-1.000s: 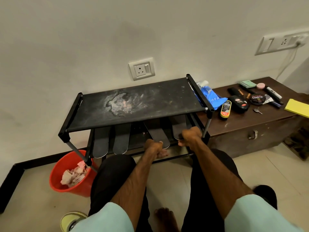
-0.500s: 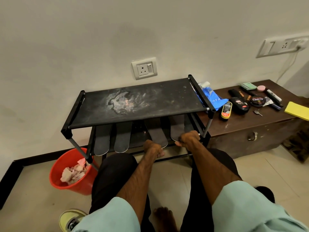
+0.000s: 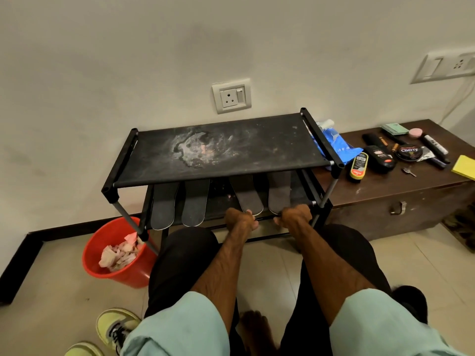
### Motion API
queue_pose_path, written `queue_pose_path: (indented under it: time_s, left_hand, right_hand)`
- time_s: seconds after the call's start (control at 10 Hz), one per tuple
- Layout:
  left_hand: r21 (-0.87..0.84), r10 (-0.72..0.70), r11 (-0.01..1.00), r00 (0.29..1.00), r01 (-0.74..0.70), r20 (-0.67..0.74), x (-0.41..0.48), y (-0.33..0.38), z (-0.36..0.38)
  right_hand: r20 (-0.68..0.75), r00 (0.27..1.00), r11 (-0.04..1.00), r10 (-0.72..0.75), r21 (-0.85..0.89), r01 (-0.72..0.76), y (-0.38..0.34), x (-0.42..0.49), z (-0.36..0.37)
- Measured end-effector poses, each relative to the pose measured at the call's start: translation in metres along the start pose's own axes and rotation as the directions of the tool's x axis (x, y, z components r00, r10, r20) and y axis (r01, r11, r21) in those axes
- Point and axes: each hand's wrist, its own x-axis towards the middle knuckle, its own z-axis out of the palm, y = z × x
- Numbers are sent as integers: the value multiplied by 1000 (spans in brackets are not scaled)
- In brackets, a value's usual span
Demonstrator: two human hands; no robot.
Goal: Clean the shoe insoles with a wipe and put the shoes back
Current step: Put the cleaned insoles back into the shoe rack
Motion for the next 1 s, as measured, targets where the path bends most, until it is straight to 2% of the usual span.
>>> queue_pose_path:
  time_s: [0.1,0.2,0.3,0.5,0.6,0.7,0.8,0.9,1.0]
  left_hand:
    - [-26,-30,999,1000,31,8,-8,0,-3]
    - [-4,-36,999,999,37,30,-15,-1,-2]
    - [97,-2,995,999,-2,38,-23,-7,-3]
    - [164,77,983,994,-88,73,-46,-7,-3]
    - [416,240,879,970,-234,39,-67,-4,-10]
    - [534,427,737,898,-414,106,-88,6,-10]
    - [454,558,666,799,-592,222,-116,22,1]
    - [398,652,576,695,-714,302,-153,44,25]
    - [418,705,471,616,-777,351,-190,64,55]
  right_hand:
    - [-194,980,988,41,-136,-68,-4,6,6]
    - [-295,955,983,12,-171,-65,-10,-2,10]
    - [-276,961,983,-22,-181,-30,-15,-12,10]
    - [-249,953,970,-171,-214,119,-20,-38,2]
    - [-234,936,949,-262,-240,205,-28,-55,-11]
    - [-189,934,931,-302,-270,247,-45,-70,-32]
    - [-57,964,938,-259,-255,237,-66,-81,-63]
    - [0,974,939,-225,-269,217,-84,-88,-95]
    - [46,982,896,-183,-404,185,-96,-89,-132]
